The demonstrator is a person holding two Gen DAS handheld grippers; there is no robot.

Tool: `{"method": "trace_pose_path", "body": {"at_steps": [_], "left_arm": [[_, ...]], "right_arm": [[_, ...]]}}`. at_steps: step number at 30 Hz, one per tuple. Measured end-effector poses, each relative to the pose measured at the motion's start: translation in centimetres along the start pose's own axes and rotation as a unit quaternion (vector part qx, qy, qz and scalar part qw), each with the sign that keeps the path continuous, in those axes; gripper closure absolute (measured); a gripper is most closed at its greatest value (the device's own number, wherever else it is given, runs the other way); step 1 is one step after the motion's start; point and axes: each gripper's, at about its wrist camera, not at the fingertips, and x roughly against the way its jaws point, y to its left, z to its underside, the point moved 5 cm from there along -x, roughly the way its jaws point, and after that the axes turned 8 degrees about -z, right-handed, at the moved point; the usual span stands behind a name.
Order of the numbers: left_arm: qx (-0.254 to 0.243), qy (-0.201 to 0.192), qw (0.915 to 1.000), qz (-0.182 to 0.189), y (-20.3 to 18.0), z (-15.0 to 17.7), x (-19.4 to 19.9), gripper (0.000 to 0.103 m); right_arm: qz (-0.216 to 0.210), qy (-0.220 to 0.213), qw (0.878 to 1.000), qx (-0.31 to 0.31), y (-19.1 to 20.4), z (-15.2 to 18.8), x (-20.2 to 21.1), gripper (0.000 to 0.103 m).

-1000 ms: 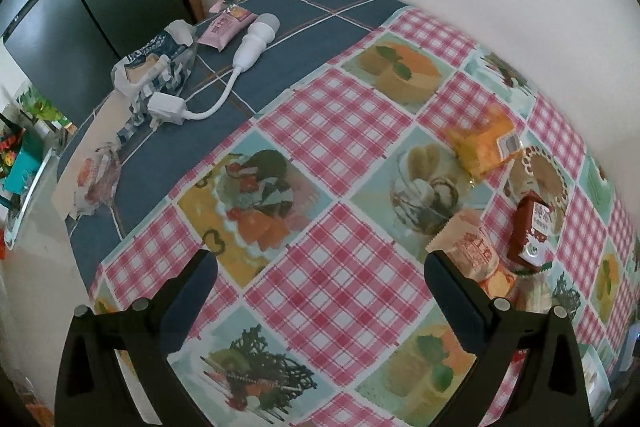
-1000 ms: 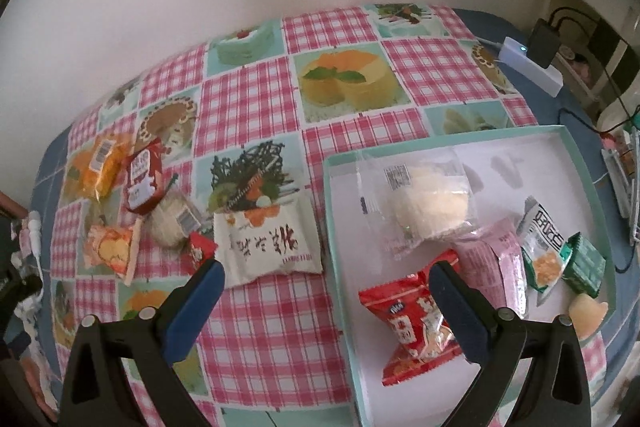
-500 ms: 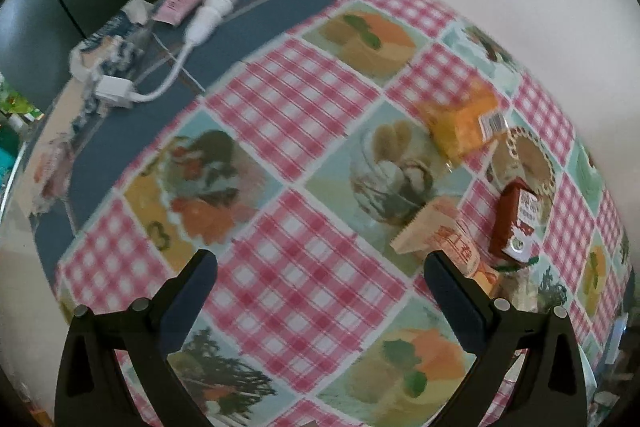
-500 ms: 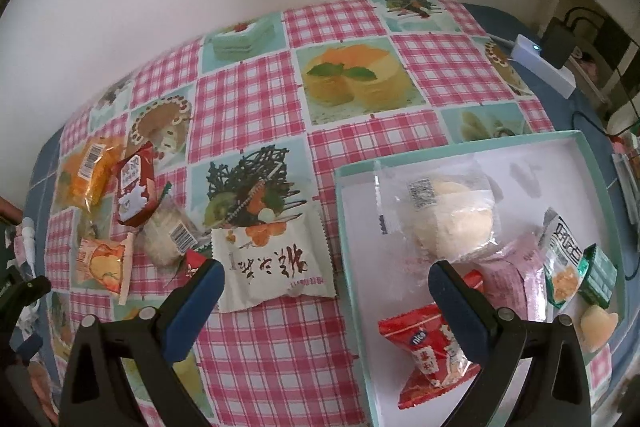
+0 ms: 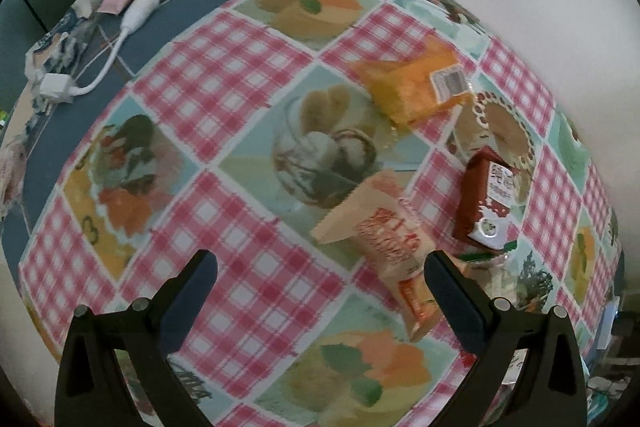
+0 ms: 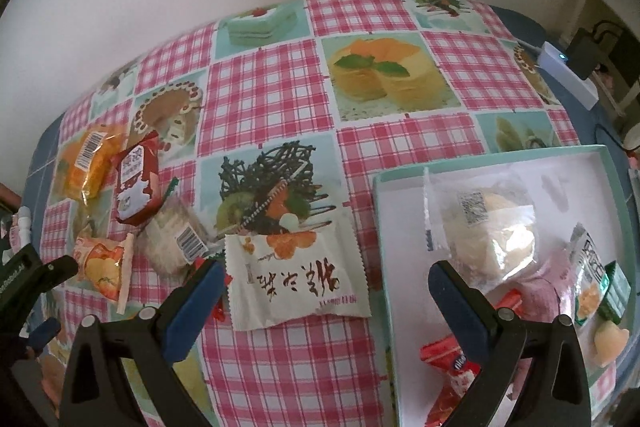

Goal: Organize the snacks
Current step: 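Move both tools back toward the remaining snacks on the cloth, then grasp the cream bread bag with the left tool while the right tool grasps the white printed packet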

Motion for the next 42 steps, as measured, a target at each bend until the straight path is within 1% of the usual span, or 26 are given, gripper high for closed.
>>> {"method": "trace_pose_path", "body": {"at_steps": [8,13,16,19,26,28,33,38,40,42], "left_arm": [[-0.022,-0.004,0.9997,-0.005,-2.6,-0.2,-1.3,0.0],[-0.033,-0.009,0.9992,-0.021,-4.1,-0.5,-2.3,0.0],[-0.038,-0.003,0.9989,-0.026,-5.0,-0.3,-3.2,0.0],[-0.041,0.013,0.9988,-0.024,-5.4,-0.3,-3.9,0.0],[-0.042,0.03,0.9983,-0.026,-4.6,-0.1,-4.8,0.0],[-0.052,0.024,0.9978,-0.032,-4.2,-0.3,-4.6,0.0],[-0.083,0.002,0.9951,-0.054,-5.0,-0.6,-4.0,0.0],[-0.088,0.002,0.9947,-0.054,-5.3,-0.7,-4.1,0.001],[-0.089,0.002,0.9947,-0.053,-5.0,-0.6,-4.1,0.001],[-0.091,0.001,0.9946,-0.051,-4.8,-0.6,-4.3,0.004]], "right_arm": [[-0.006,0.007,1.0,-0.001,0.2,0.0,-1.5,0.0],[-0.008,0.005,1.0,-0.003,0.1,-0.1,-1.9,0.0],[-0.01,0.005,1.0,-0.006,0.0,0.0,-2.1,0.0],[-0.01,0.009,1.0,-0.009,-0.1,0.0,-2.5,0.0],[-0.009,0.01,1.0,-0.006,0.0,0.1,-2.6,0.0],[-0.006,0.011,1.0,-0.002,0.1,0.1,-2.6,0.0],[0.007,0.018,1.0,0.022,0.8,0.4,-3.2,0.0],[0.024,0.02,0.998,0.047,1.4,0.8,-3.8,0.005],[0.029,0.021,0.998,0.051,1.4,0.9,-4.0,0.005],[0.028,0.025,0.998,0.047,1.2,1.1,-4.3,0.006]]}}
